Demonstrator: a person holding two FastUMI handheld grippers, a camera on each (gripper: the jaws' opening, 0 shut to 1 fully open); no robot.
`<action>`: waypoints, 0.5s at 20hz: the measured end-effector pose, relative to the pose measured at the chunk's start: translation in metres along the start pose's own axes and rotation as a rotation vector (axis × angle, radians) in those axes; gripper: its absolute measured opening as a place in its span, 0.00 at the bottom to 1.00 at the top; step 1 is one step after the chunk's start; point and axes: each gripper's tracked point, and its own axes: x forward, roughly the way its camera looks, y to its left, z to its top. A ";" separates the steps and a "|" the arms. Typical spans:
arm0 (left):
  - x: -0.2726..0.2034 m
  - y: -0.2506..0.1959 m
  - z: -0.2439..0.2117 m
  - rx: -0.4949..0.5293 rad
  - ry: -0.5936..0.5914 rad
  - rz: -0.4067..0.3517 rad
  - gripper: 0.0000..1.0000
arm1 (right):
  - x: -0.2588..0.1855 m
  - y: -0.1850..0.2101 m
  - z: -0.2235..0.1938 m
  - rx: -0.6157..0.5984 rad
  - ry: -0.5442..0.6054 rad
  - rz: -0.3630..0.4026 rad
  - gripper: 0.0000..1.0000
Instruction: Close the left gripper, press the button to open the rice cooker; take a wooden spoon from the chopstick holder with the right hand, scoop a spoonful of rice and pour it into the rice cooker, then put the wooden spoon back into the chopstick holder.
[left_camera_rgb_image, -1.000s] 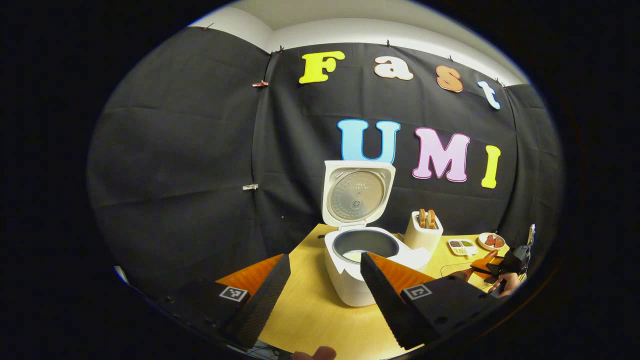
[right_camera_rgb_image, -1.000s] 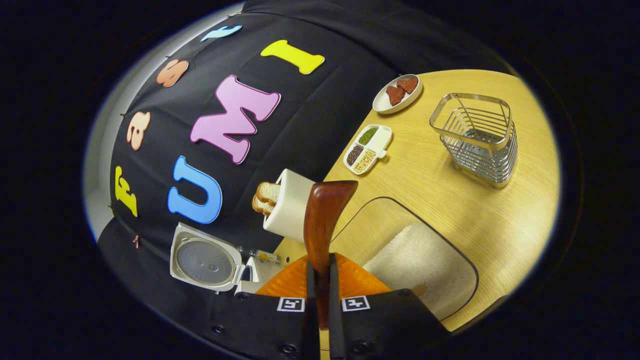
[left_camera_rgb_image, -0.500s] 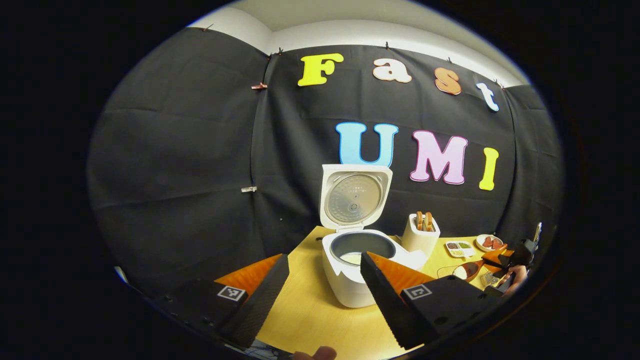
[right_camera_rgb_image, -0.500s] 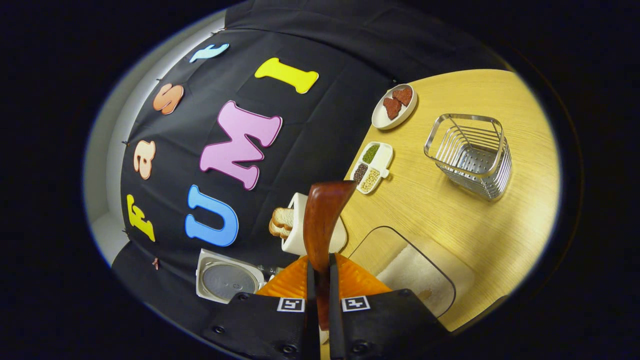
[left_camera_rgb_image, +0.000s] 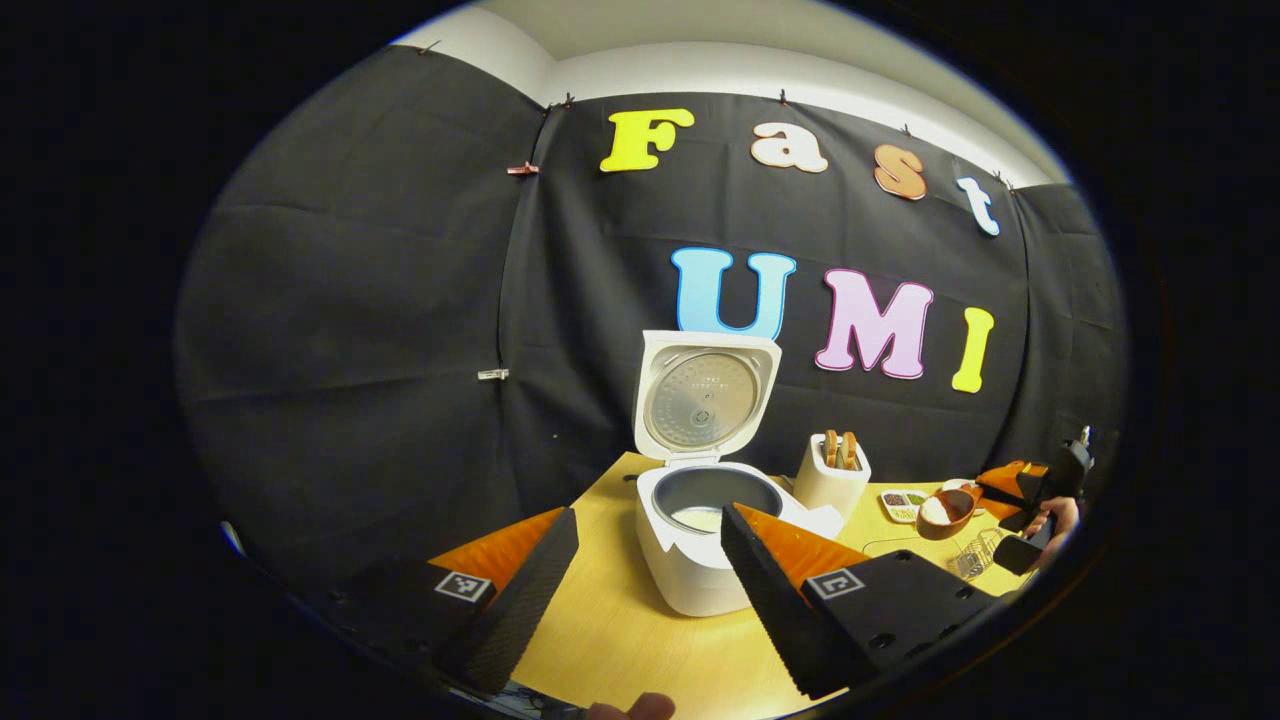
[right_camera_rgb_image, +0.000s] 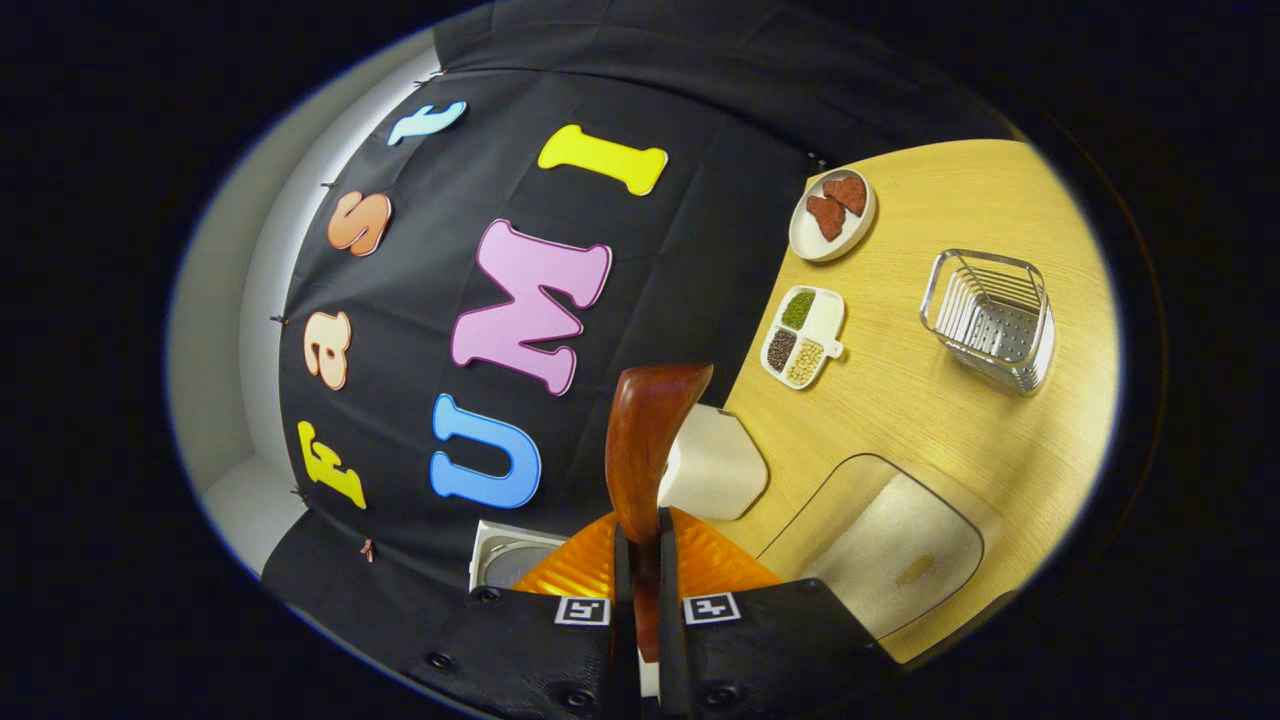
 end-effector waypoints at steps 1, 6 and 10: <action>0.000 0.001 0.001 -0.001 -0.005 -0.003 0.99 | -0.001 0.013 -0.005 -0.010 0.008 0.011 0.12; 0.005 0.004 0.002 0.002 -0.005 -0.017 0.95 | 0.018 0.085 -0.048 -0.034 0.057 0.079 0.12; -0.001 0.013 0.008 0.007 -0.018 -0.016 0.95 | 0.044 0.135 -0.096 -0.020 0.108 0.141 0.12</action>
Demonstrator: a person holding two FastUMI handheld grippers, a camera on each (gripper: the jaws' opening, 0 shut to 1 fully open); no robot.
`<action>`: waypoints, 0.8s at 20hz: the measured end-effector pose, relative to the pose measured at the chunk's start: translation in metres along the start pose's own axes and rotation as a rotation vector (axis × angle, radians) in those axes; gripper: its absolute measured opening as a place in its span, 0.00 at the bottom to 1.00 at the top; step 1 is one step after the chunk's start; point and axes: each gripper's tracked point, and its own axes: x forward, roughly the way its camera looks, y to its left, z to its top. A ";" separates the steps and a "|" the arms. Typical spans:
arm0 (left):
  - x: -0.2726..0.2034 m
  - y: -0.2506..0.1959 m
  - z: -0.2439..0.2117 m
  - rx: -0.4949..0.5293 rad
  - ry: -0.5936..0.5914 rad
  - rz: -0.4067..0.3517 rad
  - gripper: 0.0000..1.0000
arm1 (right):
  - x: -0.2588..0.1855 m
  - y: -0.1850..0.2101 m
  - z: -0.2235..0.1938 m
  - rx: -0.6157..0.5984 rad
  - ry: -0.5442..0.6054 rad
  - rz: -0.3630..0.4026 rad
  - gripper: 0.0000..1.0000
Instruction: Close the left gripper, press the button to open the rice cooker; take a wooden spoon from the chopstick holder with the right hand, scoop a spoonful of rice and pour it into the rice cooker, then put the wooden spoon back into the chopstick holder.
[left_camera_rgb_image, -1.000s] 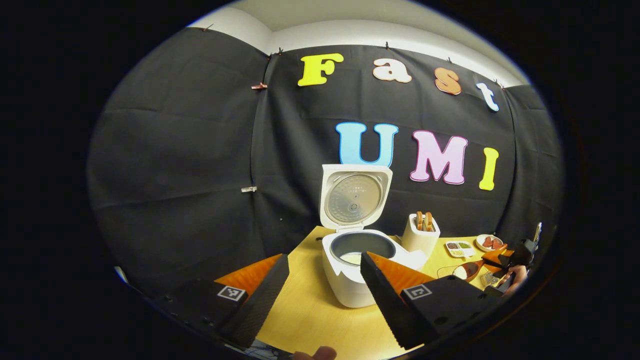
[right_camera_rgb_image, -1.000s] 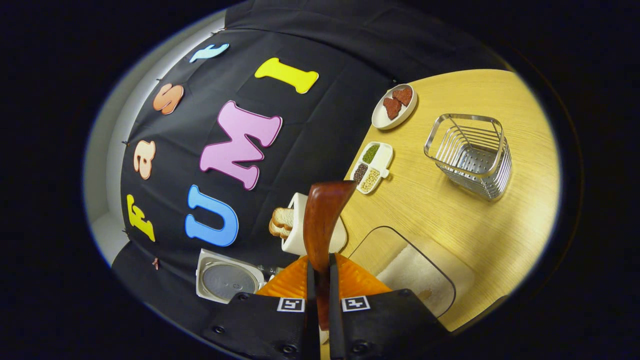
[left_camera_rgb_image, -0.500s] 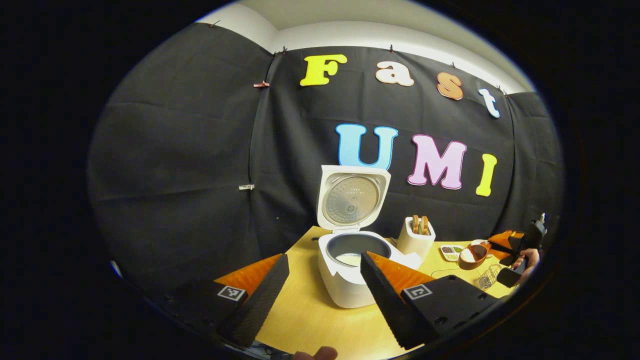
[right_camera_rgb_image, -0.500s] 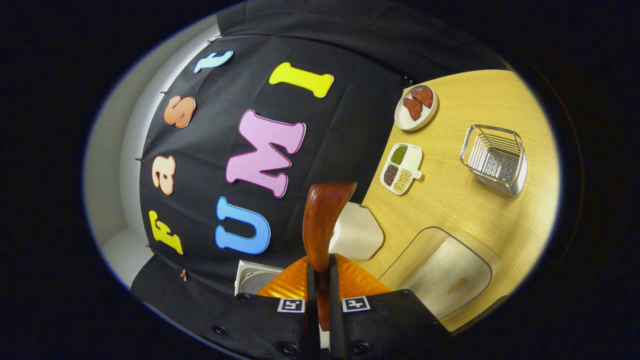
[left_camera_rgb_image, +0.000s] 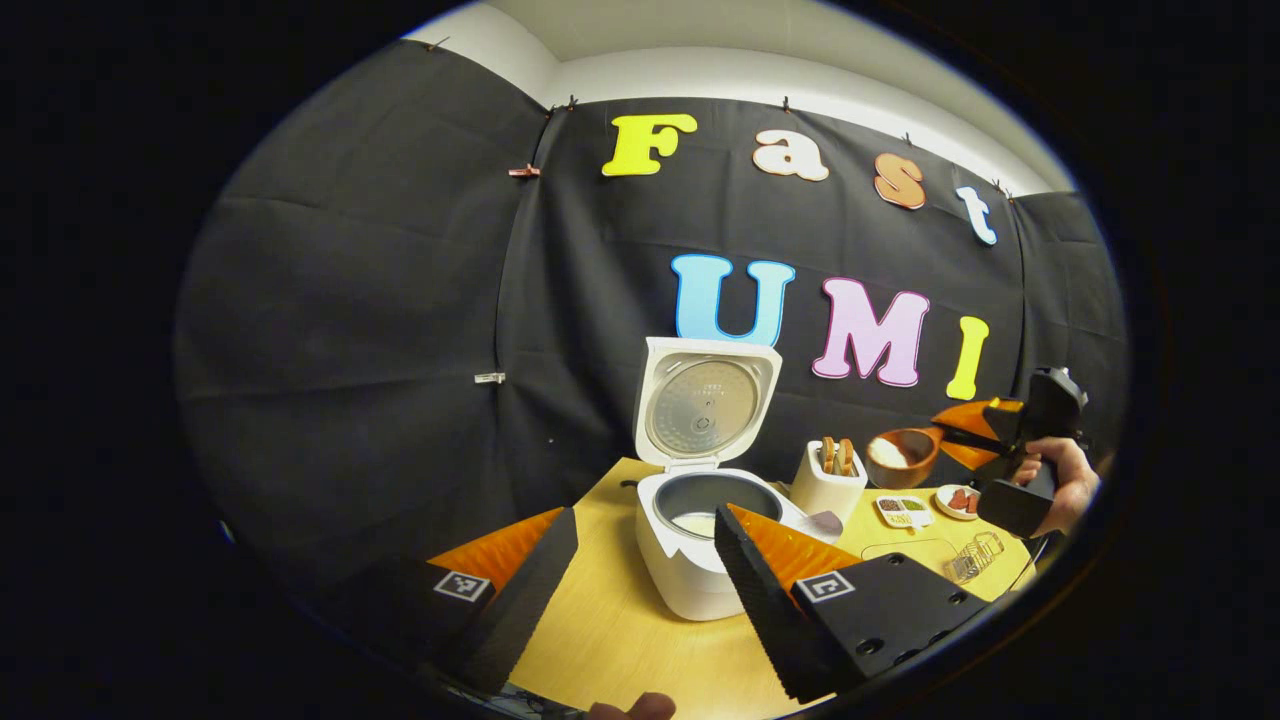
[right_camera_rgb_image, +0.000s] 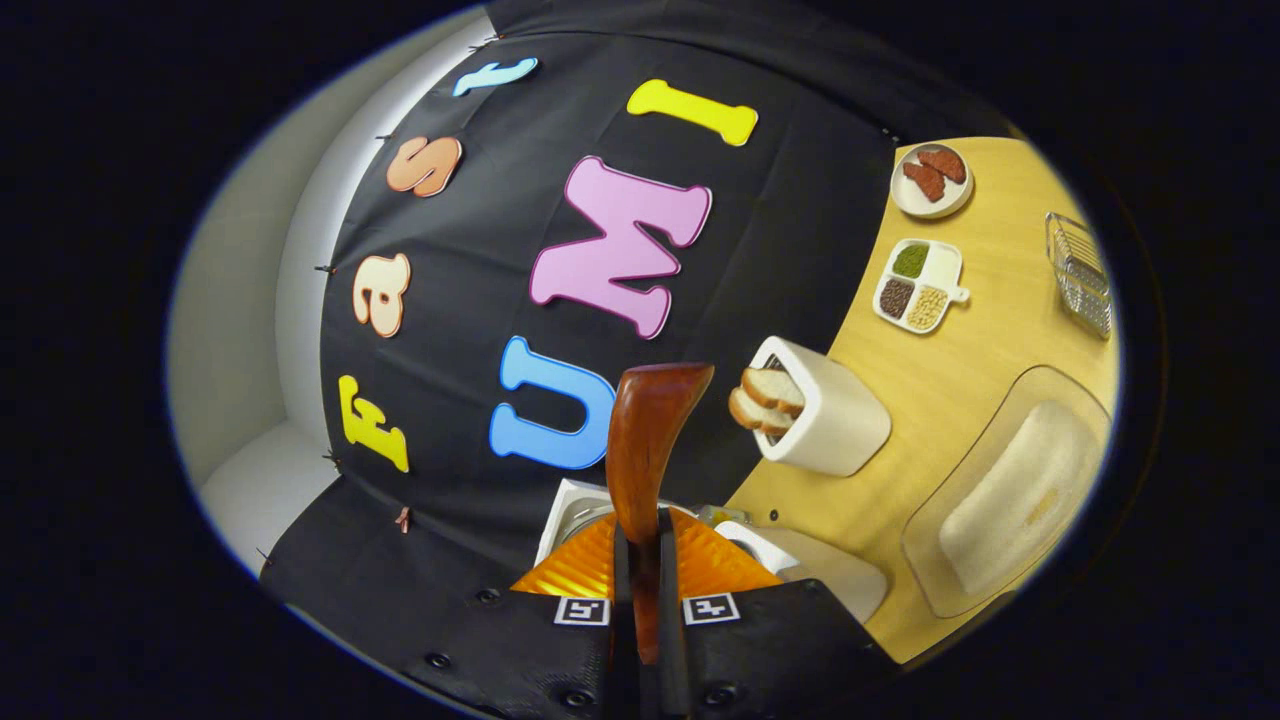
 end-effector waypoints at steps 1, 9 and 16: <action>-0.001 0.003 0.000 0.004 -0.001 0.000 0.95 | 0.011 0.007 -0.012 0.000 0.012 0.007 0.12; -0.011 0.023 -0.011 -0.017 0.022 0.014 0.95 | 0.090 0.008 -0.082 -0.119 0.036 -0.018 0.12; -0.005 0.046 -0.032 -0.021 0.061 0.045 0.95 | 0.148 -0.021 -0.114 -0.438 0.073 -0.077 0.12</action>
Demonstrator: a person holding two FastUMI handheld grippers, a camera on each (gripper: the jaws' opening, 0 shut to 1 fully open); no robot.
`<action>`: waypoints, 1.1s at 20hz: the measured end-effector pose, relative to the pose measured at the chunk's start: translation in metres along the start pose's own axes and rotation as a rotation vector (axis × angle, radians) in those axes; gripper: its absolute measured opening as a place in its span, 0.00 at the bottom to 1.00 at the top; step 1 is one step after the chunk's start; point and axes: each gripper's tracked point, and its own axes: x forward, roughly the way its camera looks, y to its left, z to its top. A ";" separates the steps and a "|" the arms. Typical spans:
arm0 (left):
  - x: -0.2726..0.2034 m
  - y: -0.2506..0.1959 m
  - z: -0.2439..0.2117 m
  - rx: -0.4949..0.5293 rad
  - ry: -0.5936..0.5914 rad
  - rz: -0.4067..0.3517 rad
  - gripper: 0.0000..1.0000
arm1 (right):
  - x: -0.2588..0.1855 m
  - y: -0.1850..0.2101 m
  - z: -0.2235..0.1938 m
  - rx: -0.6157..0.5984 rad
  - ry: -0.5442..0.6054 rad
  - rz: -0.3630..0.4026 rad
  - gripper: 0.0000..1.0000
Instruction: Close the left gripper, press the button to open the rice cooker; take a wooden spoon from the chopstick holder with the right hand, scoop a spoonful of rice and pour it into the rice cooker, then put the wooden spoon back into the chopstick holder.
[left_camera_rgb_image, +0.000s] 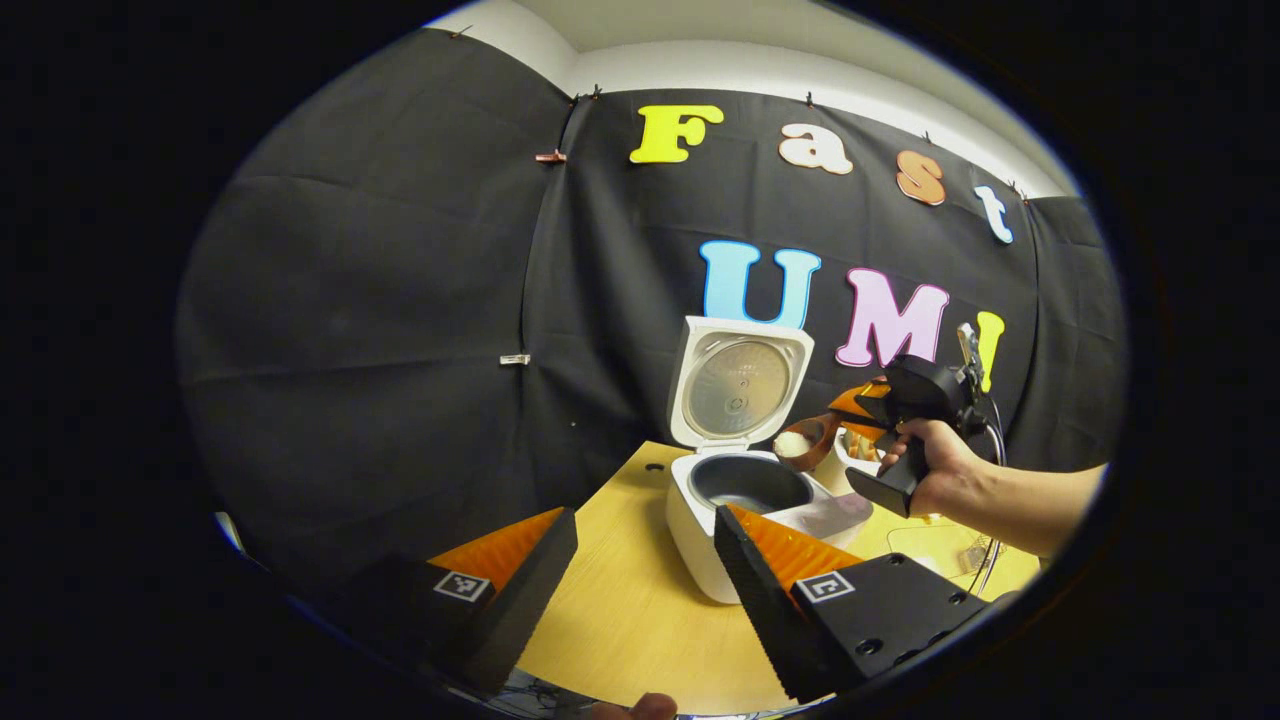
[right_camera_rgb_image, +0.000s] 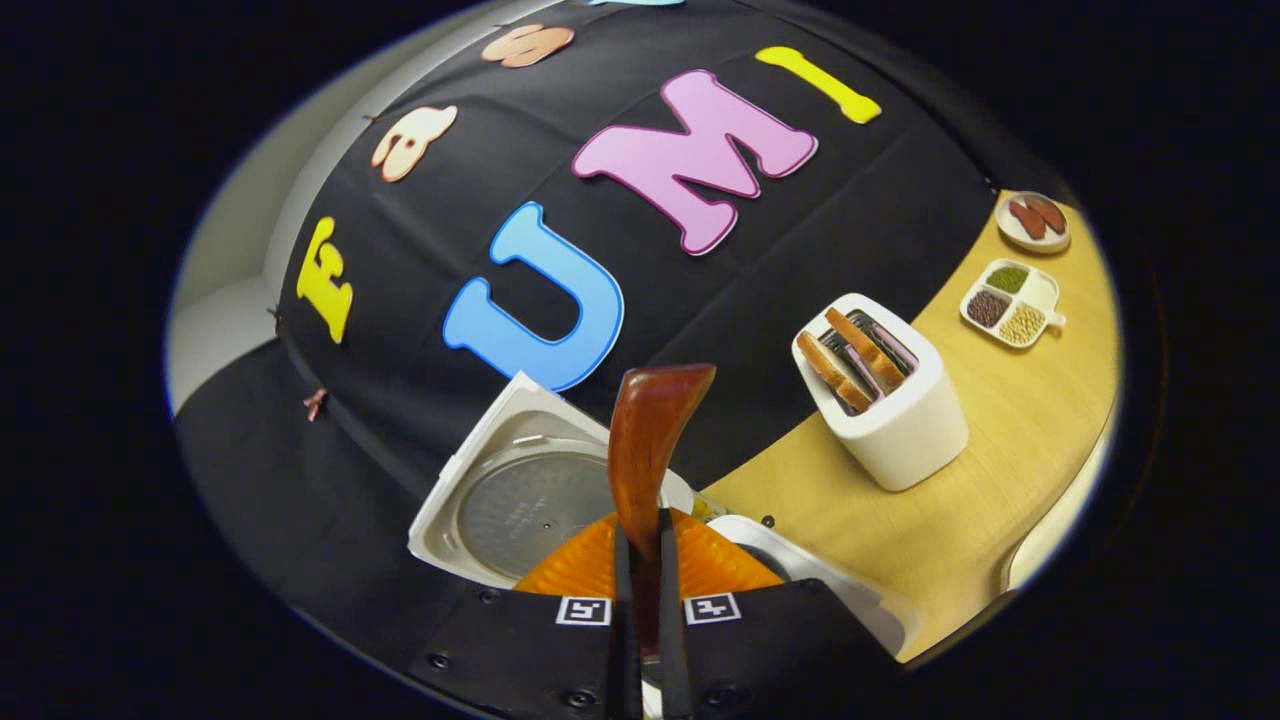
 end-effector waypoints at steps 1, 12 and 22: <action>0.001 0.004 -0.003 0.008 0.004 0.007 0.95 | 0.007 0.000 -0.003 -0.059 0.006 -0.007 0.12; 0.004 0.027 -0.004 0.009 0.005 0.050 0.97 | 0.034 0.028 -0.022 -0.526 0.031 0.034 0.12; 0.000 0.027 -0.004 -0.001 -0.003 0.045 0.95 | 0.020 0.069 -0.036 -0.873 0.020 0.155 0.12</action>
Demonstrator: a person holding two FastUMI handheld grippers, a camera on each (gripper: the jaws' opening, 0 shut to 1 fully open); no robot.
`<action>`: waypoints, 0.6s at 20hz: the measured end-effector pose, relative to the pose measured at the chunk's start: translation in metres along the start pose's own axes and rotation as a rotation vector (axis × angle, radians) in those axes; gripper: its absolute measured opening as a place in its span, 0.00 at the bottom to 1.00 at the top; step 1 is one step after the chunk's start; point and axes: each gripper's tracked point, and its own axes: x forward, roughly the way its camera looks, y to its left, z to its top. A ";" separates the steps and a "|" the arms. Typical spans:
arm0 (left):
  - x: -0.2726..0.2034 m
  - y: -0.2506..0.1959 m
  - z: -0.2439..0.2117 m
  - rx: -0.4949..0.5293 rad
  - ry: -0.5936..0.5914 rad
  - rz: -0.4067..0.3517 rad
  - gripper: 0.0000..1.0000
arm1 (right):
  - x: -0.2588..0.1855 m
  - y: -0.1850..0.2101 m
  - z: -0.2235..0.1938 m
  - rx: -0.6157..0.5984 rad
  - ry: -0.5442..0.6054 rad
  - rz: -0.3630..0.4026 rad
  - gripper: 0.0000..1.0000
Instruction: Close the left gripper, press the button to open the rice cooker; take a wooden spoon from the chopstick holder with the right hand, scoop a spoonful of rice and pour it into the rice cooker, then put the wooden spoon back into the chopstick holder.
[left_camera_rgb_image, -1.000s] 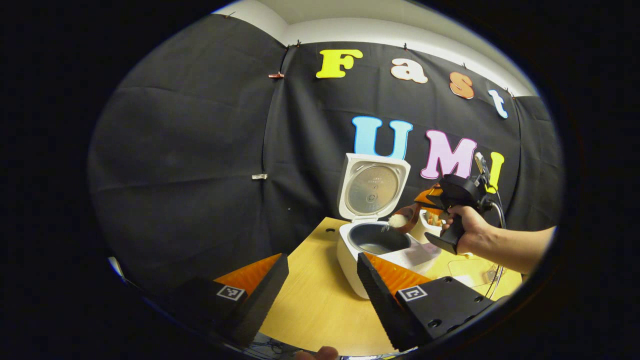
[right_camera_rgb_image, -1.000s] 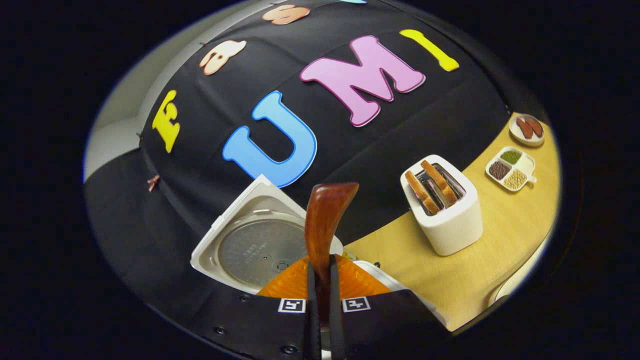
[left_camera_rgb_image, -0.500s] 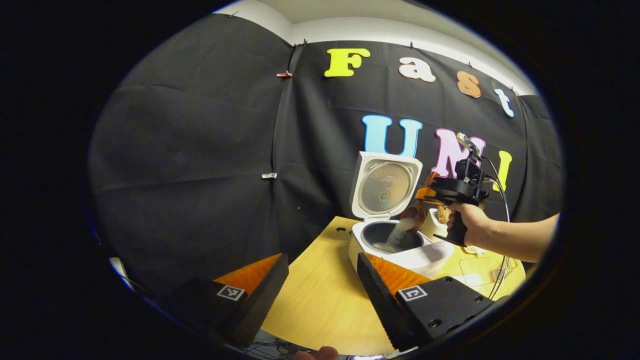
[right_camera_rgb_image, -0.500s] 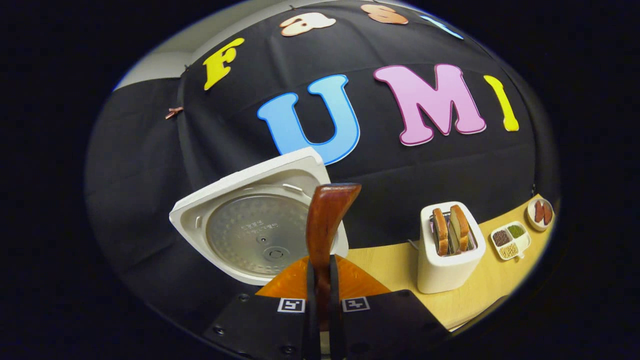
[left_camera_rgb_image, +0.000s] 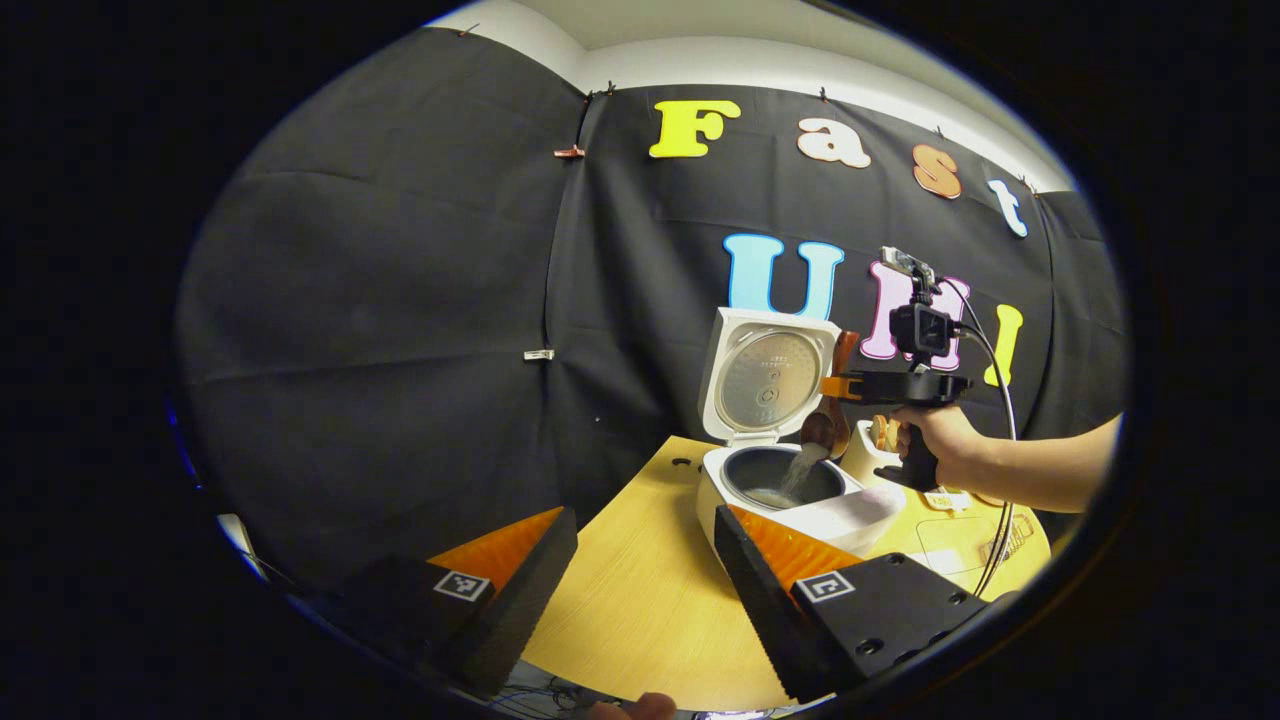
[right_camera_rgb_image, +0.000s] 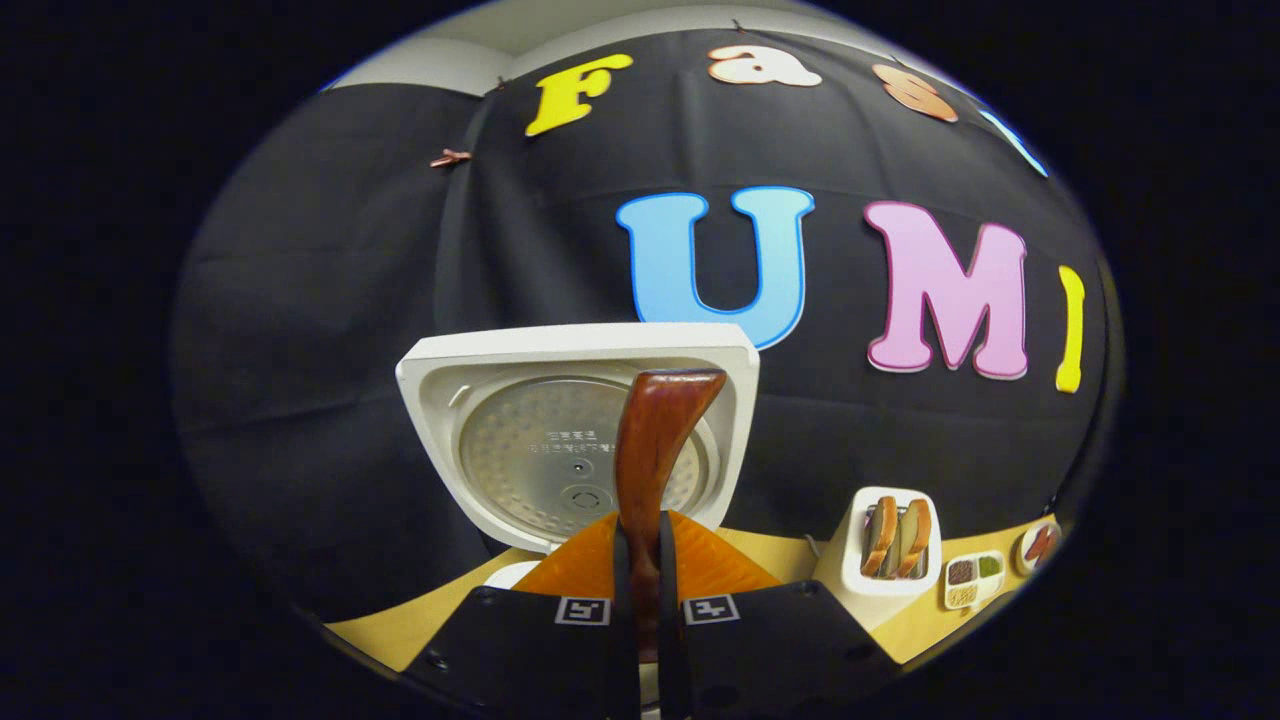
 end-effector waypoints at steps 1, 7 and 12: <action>-0.002 0.001 -0.001 -0.003 0.000 0.002 0.95 | 0.000 0.002 0.004 -0.039 -0.006 0.013 0.12; -0.008 0.003 -0.001 -0.002 -0.004 0.013 0.97 | -0.010 0.038 0.016 -0.275 -0.060 0.105 0.12; -0.011 -0.001 0.000 0.004 -0.009 0.012 0.95 | -0.022 0.065 0.020 -0.399 -0.103 0.175 0.12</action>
